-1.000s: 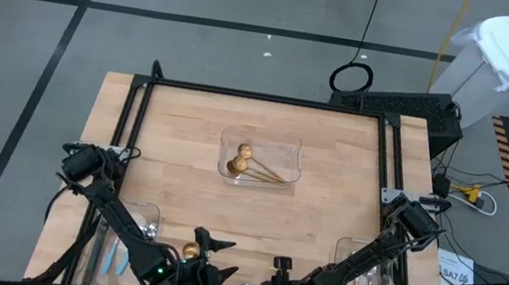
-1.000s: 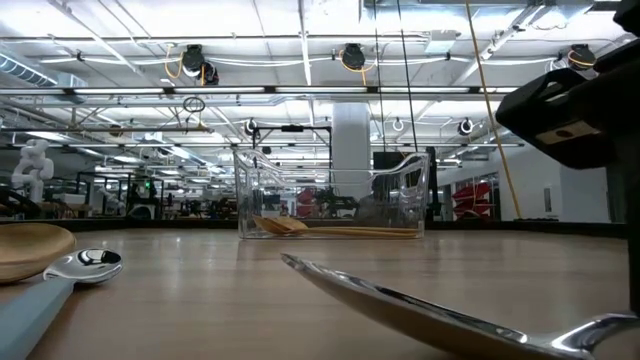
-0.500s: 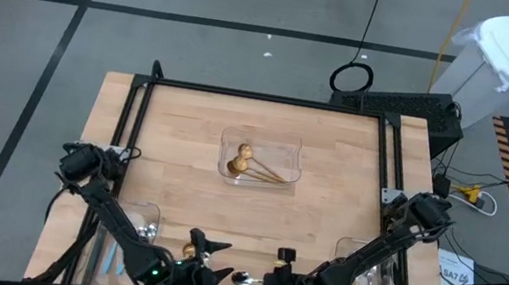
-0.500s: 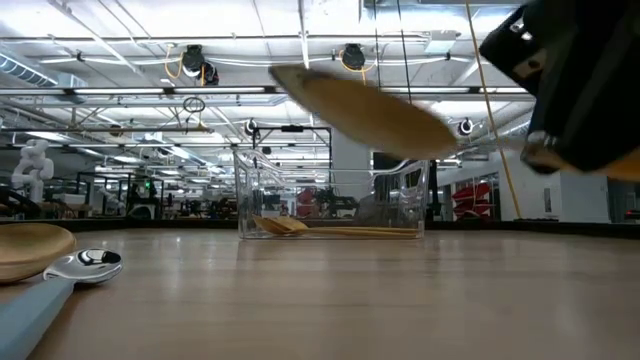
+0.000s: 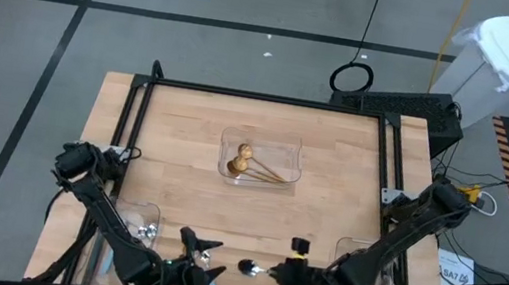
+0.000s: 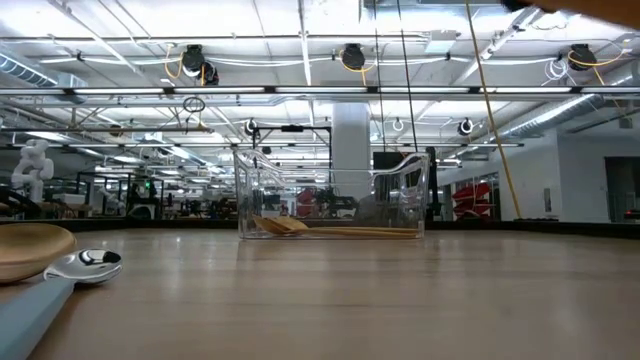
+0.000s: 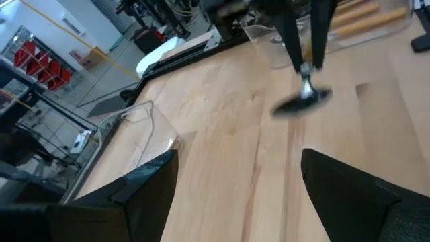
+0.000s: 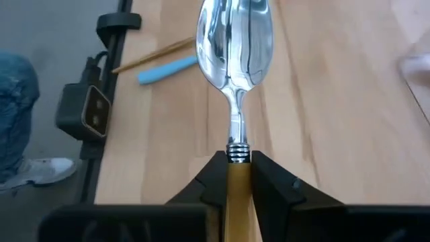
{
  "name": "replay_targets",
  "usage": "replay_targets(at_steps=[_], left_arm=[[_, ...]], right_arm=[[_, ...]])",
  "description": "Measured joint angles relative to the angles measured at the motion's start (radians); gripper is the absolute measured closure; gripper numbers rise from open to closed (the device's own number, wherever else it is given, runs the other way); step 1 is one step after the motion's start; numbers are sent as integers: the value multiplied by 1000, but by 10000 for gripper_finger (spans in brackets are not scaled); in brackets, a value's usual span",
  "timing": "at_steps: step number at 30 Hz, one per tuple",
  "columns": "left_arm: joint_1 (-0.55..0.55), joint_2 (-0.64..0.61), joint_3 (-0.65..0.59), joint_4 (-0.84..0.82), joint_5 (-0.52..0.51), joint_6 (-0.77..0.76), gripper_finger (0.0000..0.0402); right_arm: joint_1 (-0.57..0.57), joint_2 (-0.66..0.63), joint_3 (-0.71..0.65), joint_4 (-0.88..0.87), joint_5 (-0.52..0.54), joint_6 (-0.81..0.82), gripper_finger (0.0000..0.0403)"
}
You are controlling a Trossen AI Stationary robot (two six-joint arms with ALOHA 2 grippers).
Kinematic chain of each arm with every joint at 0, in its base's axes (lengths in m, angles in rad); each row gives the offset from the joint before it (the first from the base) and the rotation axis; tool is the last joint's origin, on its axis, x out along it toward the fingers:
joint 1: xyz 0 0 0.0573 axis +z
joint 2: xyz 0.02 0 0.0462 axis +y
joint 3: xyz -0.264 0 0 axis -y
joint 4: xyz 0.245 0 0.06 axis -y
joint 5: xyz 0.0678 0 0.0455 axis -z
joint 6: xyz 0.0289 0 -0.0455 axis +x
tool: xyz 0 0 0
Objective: Sort silverware by color (type)
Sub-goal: Put the yellow spoon into the bottom right transparent bin
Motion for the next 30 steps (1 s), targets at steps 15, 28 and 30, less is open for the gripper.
replay_targets(at_steps=[15,28,30], left_arm=[[3,0,0,-13,0,-21,90],[6,0,0,-10,0,-41,90],[9,0,0,-10,0,-47,90]], right_arm=[[112,-248,1,-396,54,479,364],[285,-269,1,-679,-30,995,364],[312,-269,1,-704,-31,1065,364]])
